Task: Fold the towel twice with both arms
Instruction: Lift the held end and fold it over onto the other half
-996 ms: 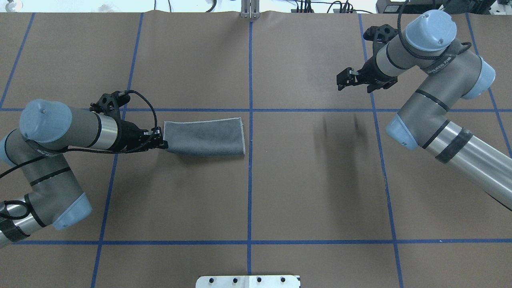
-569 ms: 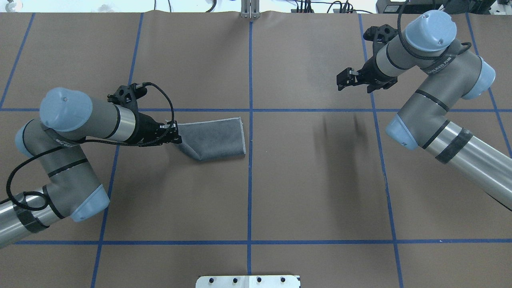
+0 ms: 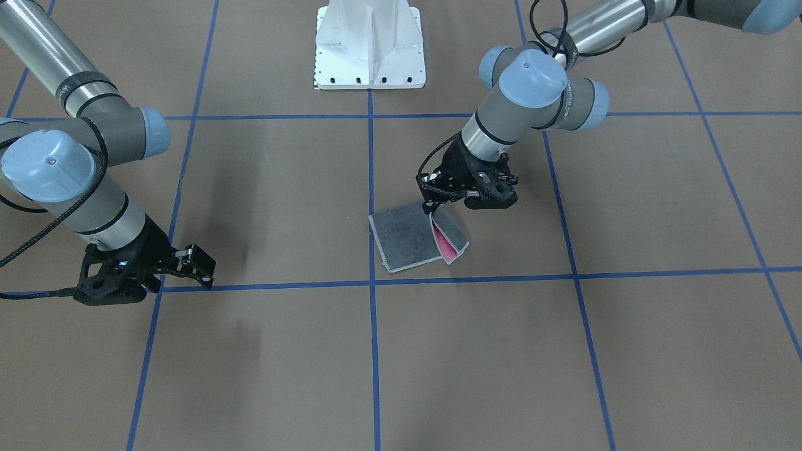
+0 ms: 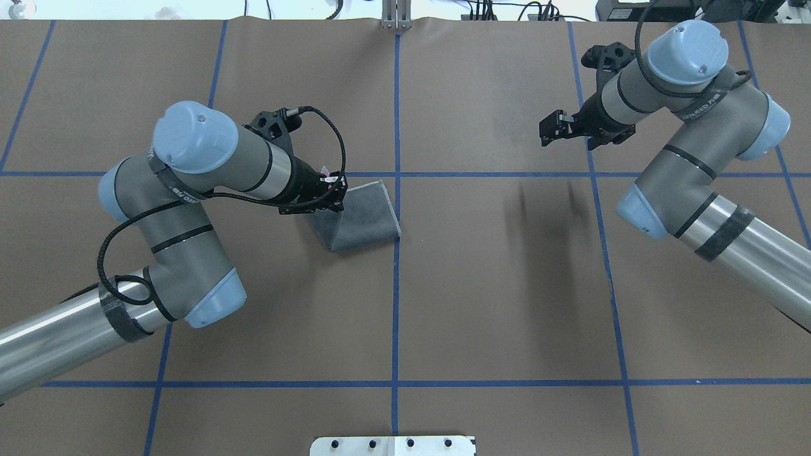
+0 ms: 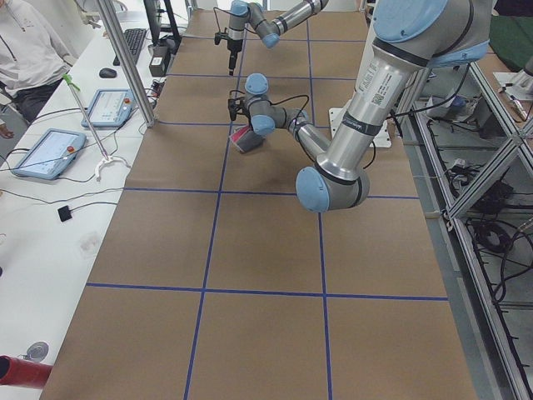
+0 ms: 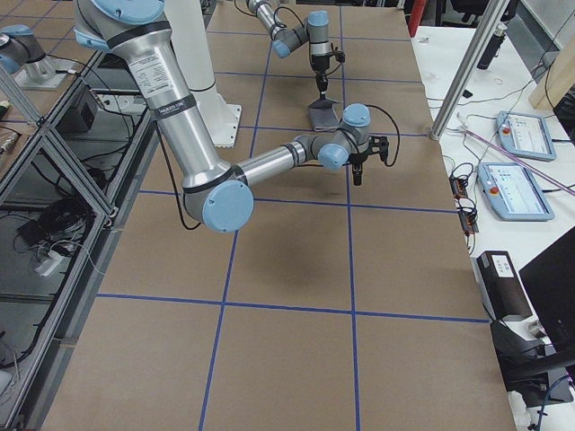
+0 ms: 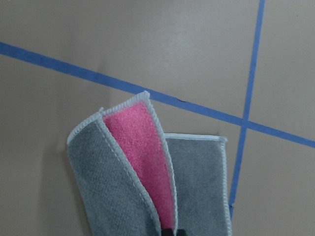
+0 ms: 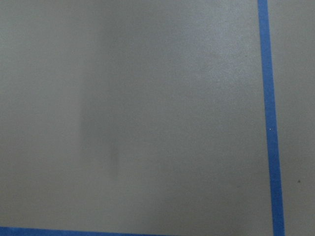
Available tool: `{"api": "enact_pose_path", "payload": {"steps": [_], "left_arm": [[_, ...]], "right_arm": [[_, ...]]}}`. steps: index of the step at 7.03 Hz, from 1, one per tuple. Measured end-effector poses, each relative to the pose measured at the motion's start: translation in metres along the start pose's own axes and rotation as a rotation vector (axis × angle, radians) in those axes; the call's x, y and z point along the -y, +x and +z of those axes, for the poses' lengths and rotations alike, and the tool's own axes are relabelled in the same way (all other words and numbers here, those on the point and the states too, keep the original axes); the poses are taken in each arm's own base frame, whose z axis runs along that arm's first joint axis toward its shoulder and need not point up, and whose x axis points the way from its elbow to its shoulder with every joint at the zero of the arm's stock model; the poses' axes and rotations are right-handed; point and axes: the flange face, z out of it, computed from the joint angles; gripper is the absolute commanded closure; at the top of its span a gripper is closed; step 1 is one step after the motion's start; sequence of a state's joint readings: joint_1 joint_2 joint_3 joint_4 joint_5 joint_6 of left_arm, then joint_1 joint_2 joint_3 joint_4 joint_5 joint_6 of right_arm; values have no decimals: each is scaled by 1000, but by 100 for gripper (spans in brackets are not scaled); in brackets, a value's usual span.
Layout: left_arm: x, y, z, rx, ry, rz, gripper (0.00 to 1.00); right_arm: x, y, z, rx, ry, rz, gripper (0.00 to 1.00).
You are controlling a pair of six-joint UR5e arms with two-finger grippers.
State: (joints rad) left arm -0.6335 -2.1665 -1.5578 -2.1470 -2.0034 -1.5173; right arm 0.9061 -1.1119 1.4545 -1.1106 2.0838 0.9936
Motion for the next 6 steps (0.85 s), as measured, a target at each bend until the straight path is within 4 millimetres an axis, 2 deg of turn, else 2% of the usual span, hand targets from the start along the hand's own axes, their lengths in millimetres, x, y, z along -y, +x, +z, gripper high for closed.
{"api": "enact_pose_path", "payload": {"steps": [2,4,5,6], "left_arm": [[-11,31,19,-3,3,18,100],[-13,58,36,0,17,22,100],[-11,65,41,3,19,20,79],[-11,69,45,7,19,19,4]], "right_arm": [[2,5,-2,-3,2,-21,1],[2,6,-1,-5,2,-25,1],[2,7,-1,-5,2,-25,1],[1,7,-1,-6,1,-25,1]]}}
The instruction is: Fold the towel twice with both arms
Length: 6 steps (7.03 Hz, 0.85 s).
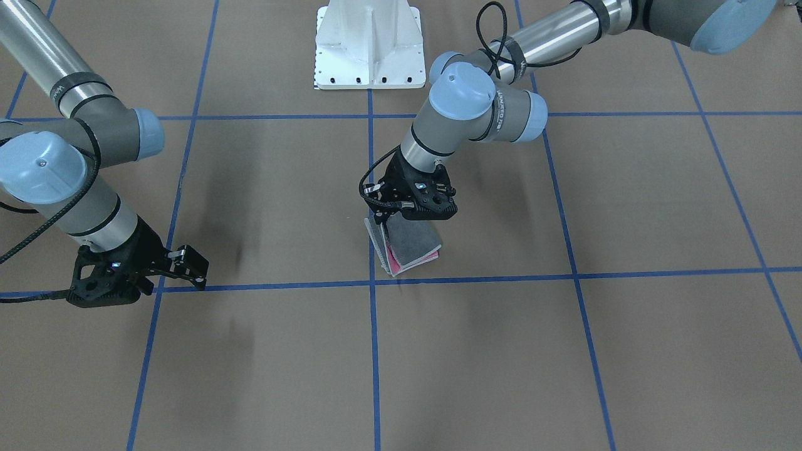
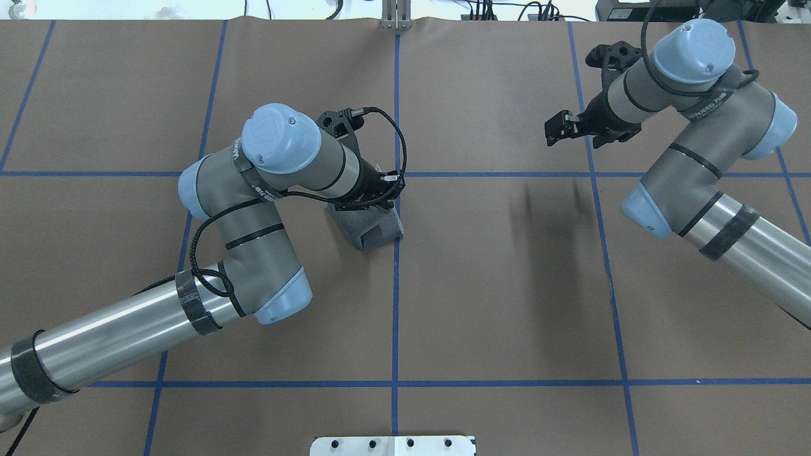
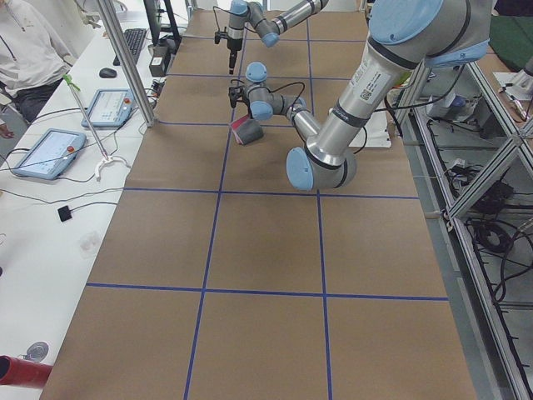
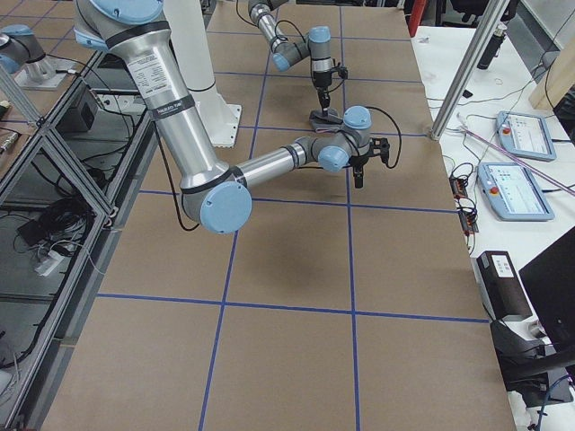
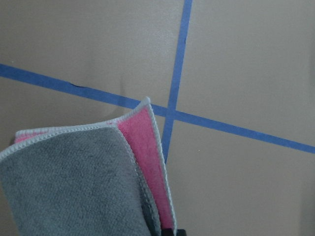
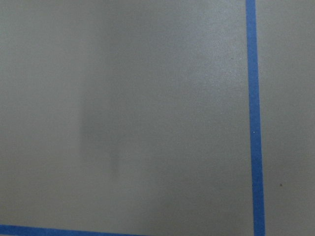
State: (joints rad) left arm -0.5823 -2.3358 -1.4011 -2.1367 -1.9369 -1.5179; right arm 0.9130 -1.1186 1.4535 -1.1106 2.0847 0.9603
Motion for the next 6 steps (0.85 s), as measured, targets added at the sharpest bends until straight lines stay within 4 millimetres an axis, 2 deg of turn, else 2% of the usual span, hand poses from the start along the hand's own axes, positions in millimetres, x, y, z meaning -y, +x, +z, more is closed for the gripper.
{"api": "enact_pose_path", "payload": {"steps": [1,3,5,6], "left_arm": [[-2,2,3,2,0,2,0],[-13,7,10,1,19,10,0],[-15,11,2,-3,30,13,0],[-9,11,-8,39,36,15,0]], "right_arm": [[0,0,0,0,0,0,1],[0,2,0,-1,0,1,1],[-2,7,1,-5,-3,5,1],[-2,15,1,-11,-9,9,1]]}}
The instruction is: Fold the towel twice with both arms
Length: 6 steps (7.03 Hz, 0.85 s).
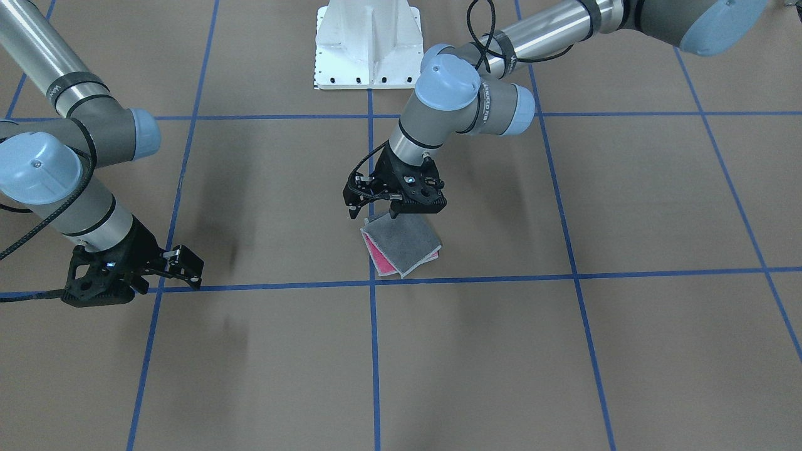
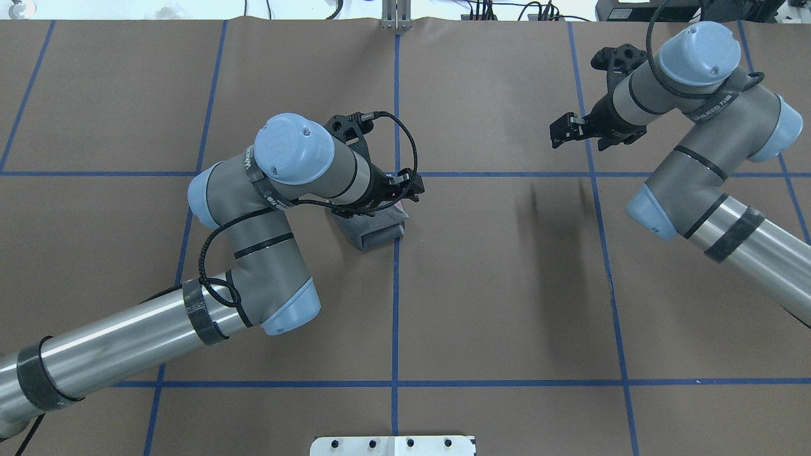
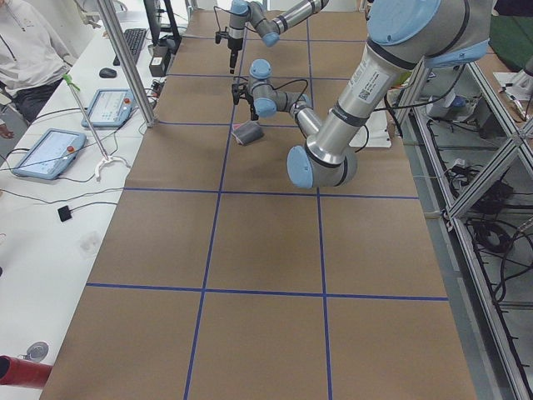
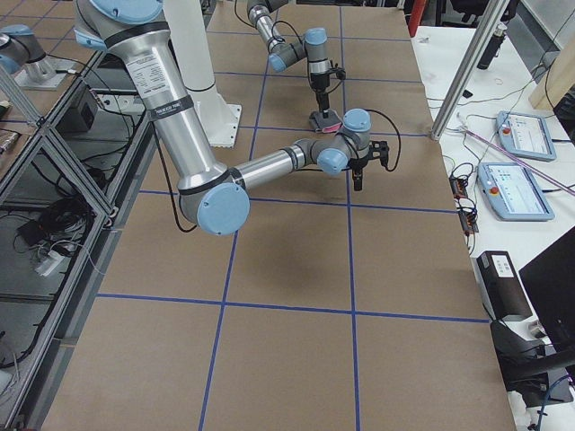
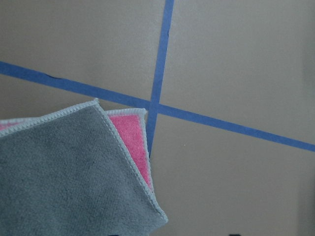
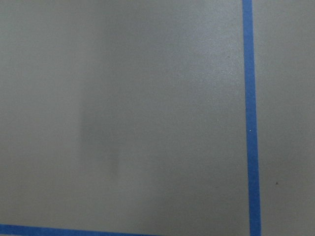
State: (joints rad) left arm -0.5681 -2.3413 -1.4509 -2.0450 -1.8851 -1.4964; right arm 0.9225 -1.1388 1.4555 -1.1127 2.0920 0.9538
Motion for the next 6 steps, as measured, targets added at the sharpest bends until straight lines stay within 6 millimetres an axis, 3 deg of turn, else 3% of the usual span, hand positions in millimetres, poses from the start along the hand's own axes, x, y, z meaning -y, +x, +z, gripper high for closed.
{"api": "enact_pose_path", "payload": {"steps": [1,2,3,5,6], "left_arm": [[4,-2,-18,90,-2,47,0],[2,-10,-42,182,-17,131,0],[-1,-35,-67,249,-34,211,0],[6,-134,-123,323,-53,384,0],[20,-183,-149,357,-67,460,0]], "right_arm": [[3,21,-2,-12,-10,-12,1],[6,58,-8,-28,-21,-48,1],[10,108,-21,-43,-32,-89,1],[14,206,-55,-77,-54,-159,1],[9,255,-72,-95,-66,-197,1]]}}
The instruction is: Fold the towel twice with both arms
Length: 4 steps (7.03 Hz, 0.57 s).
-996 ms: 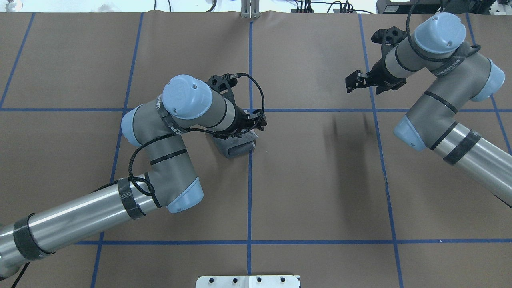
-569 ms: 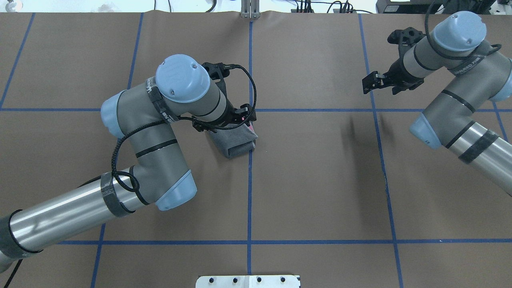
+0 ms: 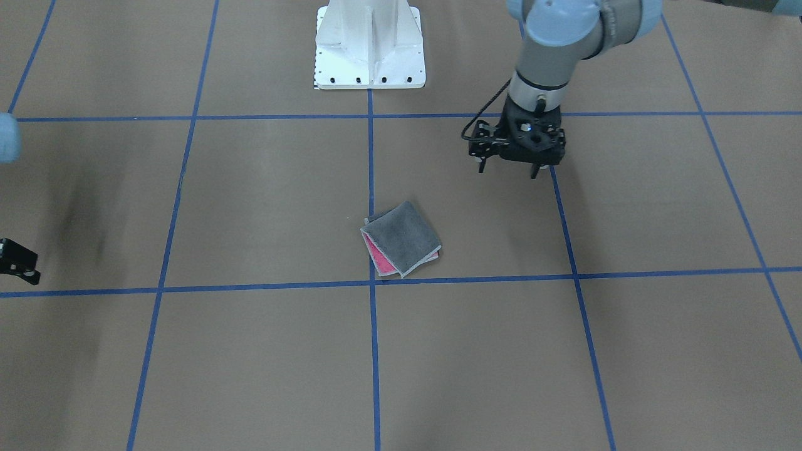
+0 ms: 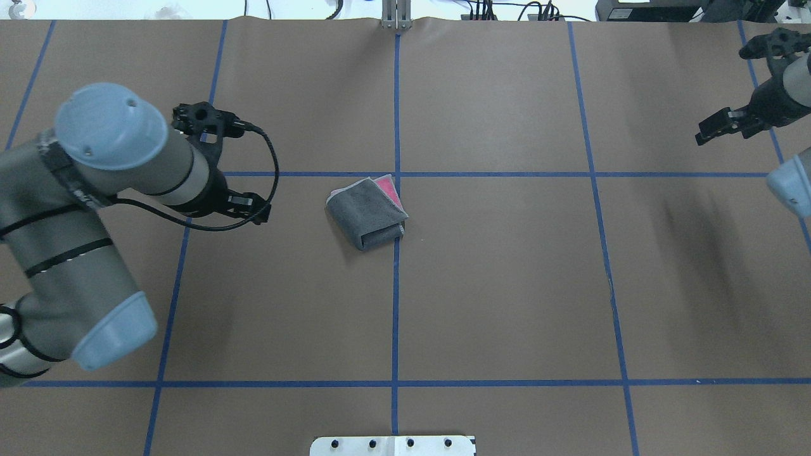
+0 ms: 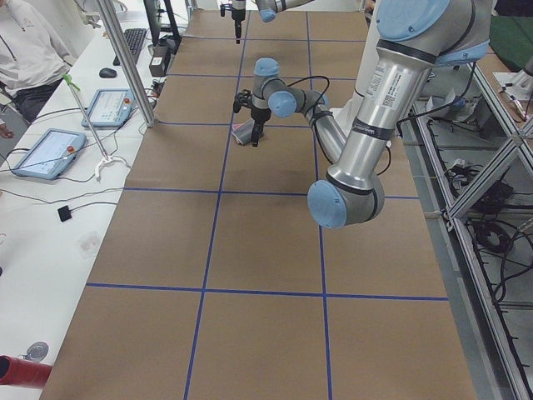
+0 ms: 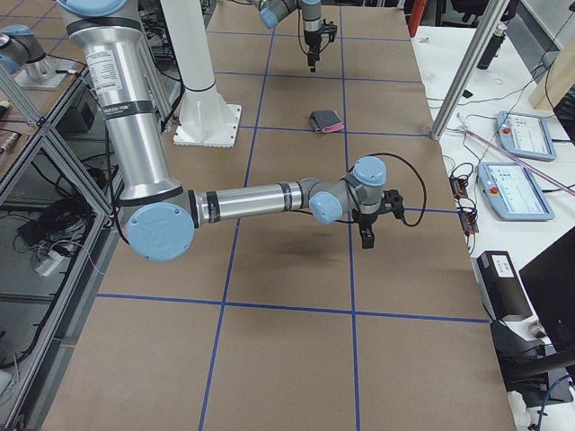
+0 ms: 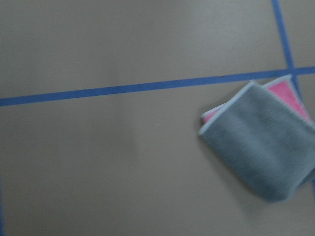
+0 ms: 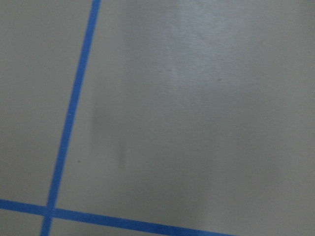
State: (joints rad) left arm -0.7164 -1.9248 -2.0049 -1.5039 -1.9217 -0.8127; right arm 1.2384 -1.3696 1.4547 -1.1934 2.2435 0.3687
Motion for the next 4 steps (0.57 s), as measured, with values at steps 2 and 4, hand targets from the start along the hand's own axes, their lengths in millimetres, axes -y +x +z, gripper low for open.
{"api": "enact_pose_path", "payload": {"steps": [2,4], "left_arm": [[-7,-114,-17,48,-36,143,0],[-18,-244,-37,75,-82,235,0]], "right_arm": [[-41,89,-23,-29,-18,-64,1],[-82,161,-47,-50,-48,-105,1]]}}
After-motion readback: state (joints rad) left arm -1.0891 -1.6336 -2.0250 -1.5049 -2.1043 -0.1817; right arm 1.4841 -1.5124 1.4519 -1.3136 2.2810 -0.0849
